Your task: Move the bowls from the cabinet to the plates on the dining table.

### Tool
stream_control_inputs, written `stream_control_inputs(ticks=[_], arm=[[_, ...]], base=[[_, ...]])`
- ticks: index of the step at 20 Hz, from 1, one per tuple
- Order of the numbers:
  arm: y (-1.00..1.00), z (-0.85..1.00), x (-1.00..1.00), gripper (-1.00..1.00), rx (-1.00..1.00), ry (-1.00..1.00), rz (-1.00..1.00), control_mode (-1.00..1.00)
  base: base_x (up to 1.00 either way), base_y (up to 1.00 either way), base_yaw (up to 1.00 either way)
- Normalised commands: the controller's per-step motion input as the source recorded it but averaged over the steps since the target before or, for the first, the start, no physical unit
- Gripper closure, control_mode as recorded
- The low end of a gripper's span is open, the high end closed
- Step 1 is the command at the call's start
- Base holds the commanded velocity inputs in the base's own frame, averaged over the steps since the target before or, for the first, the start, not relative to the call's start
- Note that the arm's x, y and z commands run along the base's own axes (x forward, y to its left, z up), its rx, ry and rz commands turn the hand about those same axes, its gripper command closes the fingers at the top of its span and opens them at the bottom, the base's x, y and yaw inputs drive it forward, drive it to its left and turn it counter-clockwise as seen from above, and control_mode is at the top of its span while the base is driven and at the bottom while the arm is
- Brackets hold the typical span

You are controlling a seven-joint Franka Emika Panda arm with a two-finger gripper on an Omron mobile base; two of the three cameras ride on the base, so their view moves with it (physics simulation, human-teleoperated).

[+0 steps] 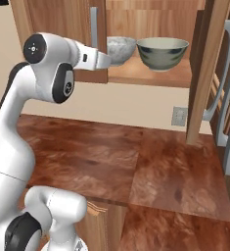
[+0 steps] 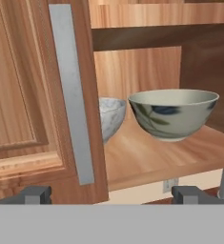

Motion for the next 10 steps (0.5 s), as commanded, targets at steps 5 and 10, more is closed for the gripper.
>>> stream_control_inputs(ticks=[5, 10], arm=[[0.06, 0.00, 0.00, -1.00, 0.00, 0.00, 0.00, -1.00], [0.16, 0.00, 0.04, -1.00, 0.00, 0.00, 0.03, -1.00]], base=[[0.00, 0.00, 0.00], [0.00, 0.00, 0.00]])
